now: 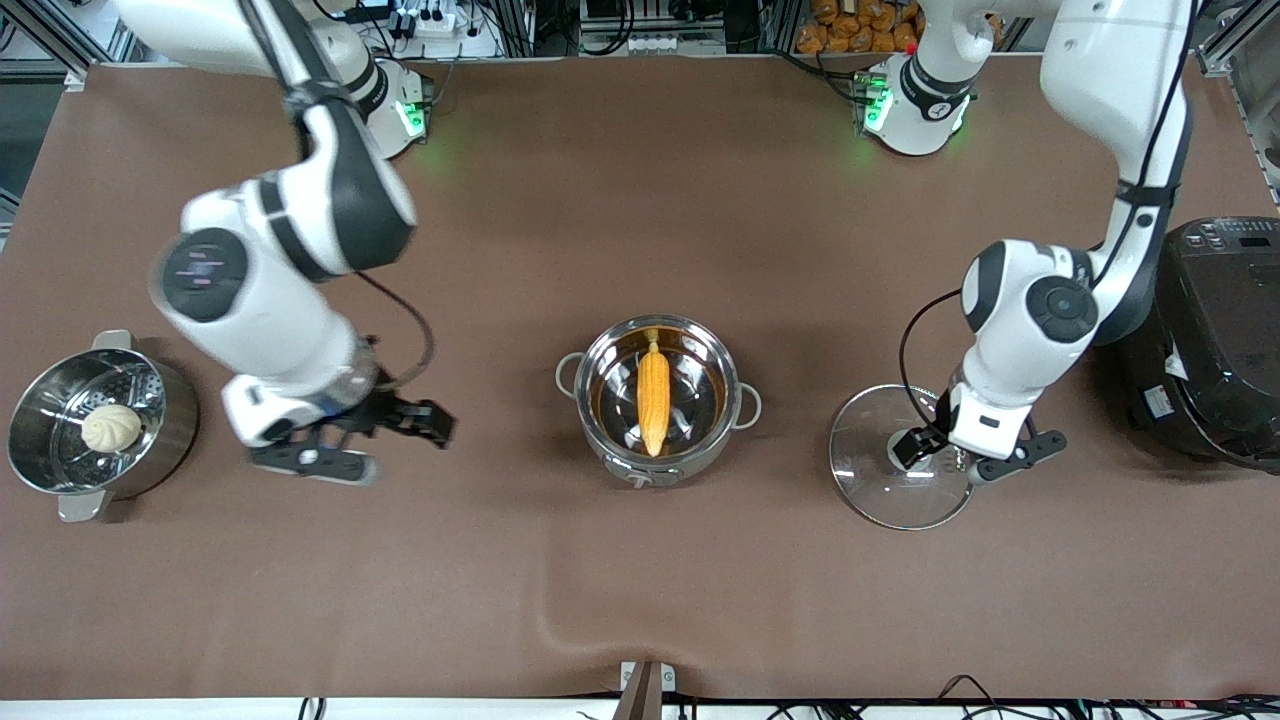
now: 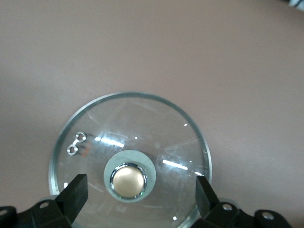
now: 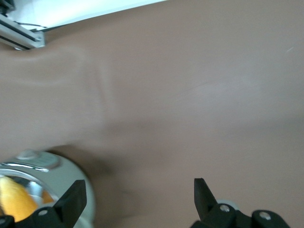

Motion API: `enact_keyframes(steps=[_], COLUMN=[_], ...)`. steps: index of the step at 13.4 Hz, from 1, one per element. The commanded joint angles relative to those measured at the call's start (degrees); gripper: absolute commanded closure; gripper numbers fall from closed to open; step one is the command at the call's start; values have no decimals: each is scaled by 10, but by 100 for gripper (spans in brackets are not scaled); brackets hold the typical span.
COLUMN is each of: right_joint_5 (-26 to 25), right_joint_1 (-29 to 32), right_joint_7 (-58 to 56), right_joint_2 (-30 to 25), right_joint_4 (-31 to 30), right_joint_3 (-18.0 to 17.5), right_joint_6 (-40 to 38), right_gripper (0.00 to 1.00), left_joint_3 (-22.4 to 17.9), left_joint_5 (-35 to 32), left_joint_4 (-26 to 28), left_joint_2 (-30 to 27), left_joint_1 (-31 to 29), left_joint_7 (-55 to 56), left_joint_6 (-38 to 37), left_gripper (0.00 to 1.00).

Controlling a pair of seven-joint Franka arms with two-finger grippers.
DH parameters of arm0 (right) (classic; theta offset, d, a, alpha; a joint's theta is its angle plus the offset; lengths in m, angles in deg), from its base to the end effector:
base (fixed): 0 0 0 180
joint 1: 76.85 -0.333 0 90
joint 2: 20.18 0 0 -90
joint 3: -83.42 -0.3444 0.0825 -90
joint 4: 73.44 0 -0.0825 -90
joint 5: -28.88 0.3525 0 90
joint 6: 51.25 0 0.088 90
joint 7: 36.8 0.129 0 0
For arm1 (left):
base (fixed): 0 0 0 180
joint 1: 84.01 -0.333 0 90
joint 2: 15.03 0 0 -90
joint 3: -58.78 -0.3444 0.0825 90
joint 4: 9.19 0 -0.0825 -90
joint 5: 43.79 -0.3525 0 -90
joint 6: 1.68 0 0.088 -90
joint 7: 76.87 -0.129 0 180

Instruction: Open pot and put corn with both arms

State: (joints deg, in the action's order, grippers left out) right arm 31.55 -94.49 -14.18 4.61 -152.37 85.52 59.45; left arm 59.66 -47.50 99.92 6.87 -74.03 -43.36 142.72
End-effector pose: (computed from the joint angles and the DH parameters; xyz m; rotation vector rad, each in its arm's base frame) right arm 0.6569 0.1919 0.4904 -3.0628 0.2041 -0.1626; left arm 0.6293 -0.1197 0.3476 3.0216 0.5325 0.3558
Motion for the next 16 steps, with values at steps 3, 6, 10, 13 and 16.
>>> enact_keyframes(steps=[3,6,10,13,16], right_joint_5=[-1,-34,-35,-35,-32], right_joint_1=[120,139,178,181,181], right_joint_7=[-158,-214,-224,-227,-230], right_joint_2=[-140,-195,-274,-287,-291], right_joint_4=[-82,-91,-157,-160,-159], right_joint_3=[-14,-14,-15,-15,-14], right_joint_6=[-140,-202,-191,-189,-194], right_gripper=[0,0,0,0,0], left_joint_3=[4,2,17,32,54], left_joint_5=[-16,-16,11,13,27], left_joint_4=[-16,-82,-187,-210,-250], left_joint_2=[-148,-176,-196,-229,-231], left_joint_1=[-20,-22,-80,-85,-102], left_joint_7=[-107,-166,-287,-318,-319], left_joint_6=[-189,-321,-482,-552,-609], left_gripper=[0,0,0,0,0])
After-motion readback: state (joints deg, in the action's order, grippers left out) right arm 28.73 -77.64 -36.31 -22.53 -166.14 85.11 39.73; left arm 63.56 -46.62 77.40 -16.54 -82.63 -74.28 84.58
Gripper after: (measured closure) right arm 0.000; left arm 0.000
